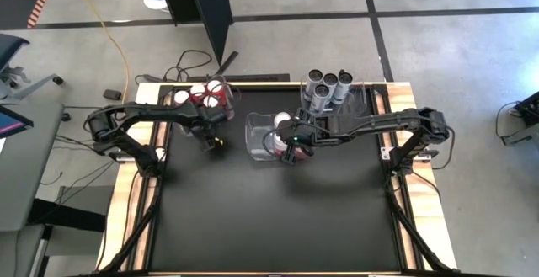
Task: Sort soda cans
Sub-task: Adjust the pink-white soda can
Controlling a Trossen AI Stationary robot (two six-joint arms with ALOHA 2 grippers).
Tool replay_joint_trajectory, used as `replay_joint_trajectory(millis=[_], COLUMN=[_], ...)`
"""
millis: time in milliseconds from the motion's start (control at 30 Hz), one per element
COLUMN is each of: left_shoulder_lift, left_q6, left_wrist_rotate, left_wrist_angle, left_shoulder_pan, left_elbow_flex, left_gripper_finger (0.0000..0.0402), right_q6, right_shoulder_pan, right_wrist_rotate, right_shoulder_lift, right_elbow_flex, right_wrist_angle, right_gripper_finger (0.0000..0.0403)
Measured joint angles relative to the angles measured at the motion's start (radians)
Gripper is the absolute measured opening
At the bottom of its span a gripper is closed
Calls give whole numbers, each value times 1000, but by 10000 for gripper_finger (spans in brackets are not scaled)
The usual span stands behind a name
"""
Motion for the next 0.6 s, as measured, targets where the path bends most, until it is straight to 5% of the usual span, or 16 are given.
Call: replay_joint_trajectory(millis=[433,600], left_shoulder_lift=[5,-10], left_q6=[41,33], left_wrist_rotate=[-8,-9], left_wrist_angle=[50,38], left_shoulder_pan=[-29,-30], left_elbow_flex=[-3,17], left_gripper_finger=[183,216], right_q6=[0,0], right_shoulder_pan=[0,0], right_wrist_rotate=[-1,-1], right_shoulder_lift=[0,0], right_elbow_flex=[0,0], right_wrist_angle=[0,0], right_gripper_finger=[1,1])
